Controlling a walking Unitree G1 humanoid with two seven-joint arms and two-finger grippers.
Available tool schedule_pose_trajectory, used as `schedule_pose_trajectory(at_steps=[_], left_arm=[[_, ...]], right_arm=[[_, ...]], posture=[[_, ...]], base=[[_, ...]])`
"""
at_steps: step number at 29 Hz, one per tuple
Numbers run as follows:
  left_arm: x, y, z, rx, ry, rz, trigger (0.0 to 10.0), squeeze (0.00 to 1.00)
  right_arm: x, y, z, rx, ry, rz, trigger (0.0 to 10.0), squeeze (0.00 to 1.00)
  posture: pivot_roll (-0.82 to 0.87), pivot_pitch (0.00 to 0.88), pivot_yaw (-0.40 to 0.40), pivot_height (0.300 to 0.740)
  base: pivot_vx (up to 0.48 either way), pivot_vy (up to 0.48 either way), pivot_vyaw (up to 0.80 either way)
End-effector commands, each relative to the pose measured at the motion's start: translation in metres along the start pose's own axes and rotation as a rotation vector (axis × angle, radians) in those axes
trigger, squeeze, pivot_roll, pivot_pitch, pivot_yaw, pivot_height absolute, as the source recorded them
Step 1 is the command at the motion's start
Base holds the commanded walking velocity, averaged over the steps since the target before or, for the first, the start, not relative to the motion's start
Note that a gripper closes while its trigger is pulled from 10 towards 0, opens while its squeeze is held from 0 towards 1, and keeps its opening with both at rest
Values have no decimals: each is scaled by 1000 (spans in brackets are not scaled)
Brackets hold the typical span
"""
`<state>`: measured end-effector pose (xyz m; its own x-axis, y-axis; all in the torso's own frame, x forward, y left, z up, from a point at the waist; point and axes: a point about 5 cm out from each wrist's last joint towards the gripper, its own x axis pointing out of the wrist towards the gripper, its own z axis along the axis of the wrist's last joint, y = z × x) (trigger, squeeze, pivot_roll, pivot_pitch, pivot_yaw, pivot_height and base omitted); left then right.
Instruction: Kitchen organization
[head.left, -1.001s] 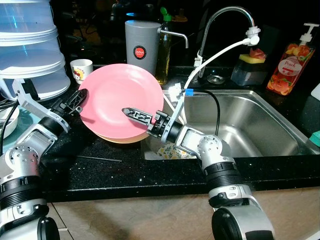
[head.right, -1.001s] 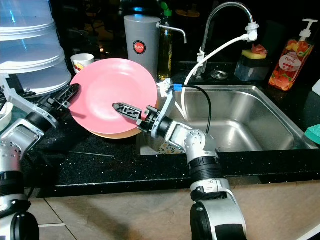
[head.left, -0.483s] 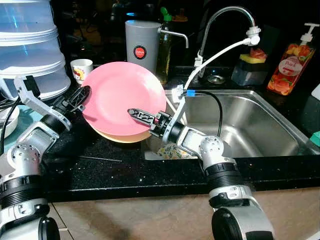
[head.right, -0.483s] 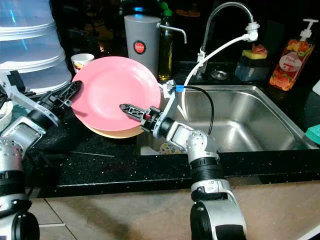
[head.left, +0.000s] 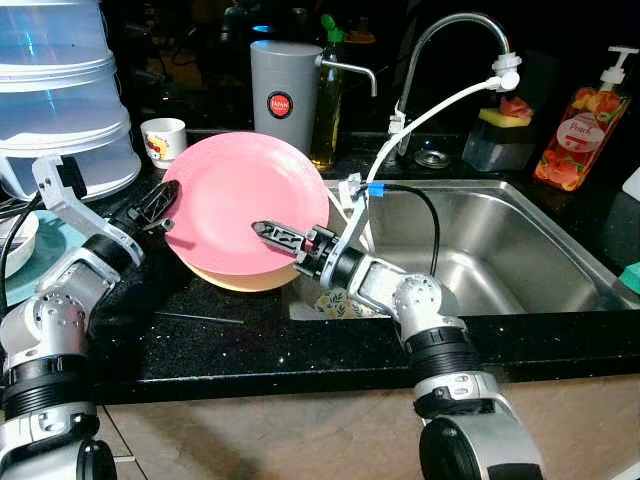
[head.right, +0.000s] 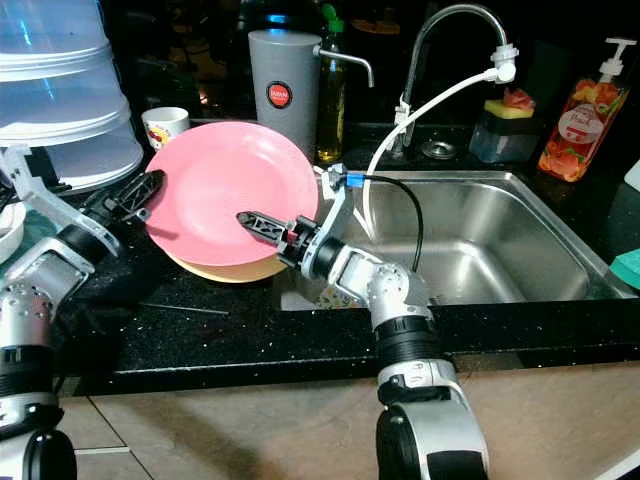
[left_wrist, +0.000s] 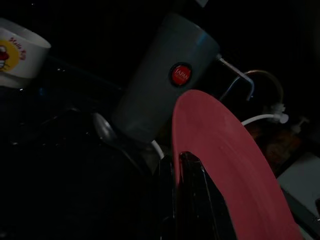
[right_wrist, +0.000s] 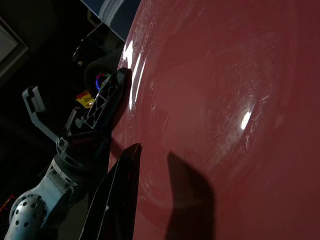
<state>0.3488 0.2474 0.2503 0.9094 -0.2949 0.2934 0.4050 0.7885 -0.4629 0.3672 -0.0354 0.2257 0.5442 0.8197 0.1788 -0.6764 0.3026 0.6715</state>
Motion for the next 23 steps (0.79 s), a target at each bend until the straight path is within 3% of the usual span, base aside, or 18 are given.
schedule_pose_trajectory(at_steps=[1, 13, 14, 15, 16, 17, 18, 19, 22, 23], left_arm=[[-13, 25, 5, 64, -20, 188, 0, 0], [-17, 30, 12, 135, -35, 243, 0, 0], [-18, 32, 13, 146, -34, 256, 2431, 0], [-18, 32, 13, 146, -34, 256, 2431, 0], [-18, 32, 13, 154, -30, 261, 9490, 63], [-19, 33, 13, 166, -27, 274, 10000, 302], [-19, 33, 13, 166, -27, 274, 10000, 302], [-20, 36, 14, 177, -33, 291, 10000, 1000], [-20, 39, 19, 233, -59, 332, 10000, 1000], [-20, 40, 23, 262, -74, 353, 10000, 0]], right_arm=[[4, 6, 1, 23, -46, 65, 0, 0], [33, 14, -16, 32, -8, 70, 0, 0], [34, 14, -16, 31, -8, 72, 0, 0], [34, 14, -16, 31, -8, 72, 0, 0], [34, 14, -16, 31, -9, 73, 0, 0], [34, 14, -15, 30, -10, 73, 0, 0], [34, 14, -15, 30, -10, 73, 0, 0], [34, 13, -14, 30, -15, 70, 0, 0], [34, 11, -12, 31, -27, 61, 0, 0], [34, 10, -11, 33, -32, 58, 0, 0]], posture=[[82, 29, -47, 740], [100, 40, -79, 740], [100, 40, -79, 740], [100, 40, -79, 740], [101, 39, -82, 740], [101, 39, -82, 740], [101, 39, -82, 740], [101, 39, -82, 740], [98, 43, -80, 740], [97, 45, -77, 740]], base=[[0, 0, 0], [0, 0, 0], [0, 0, 0], [0, 0, 0], [0, 0, 0], [0, 0, 0], [0, 0, 0], [0, 0, 0], [0, 0, 0], [0, 0, 0]])
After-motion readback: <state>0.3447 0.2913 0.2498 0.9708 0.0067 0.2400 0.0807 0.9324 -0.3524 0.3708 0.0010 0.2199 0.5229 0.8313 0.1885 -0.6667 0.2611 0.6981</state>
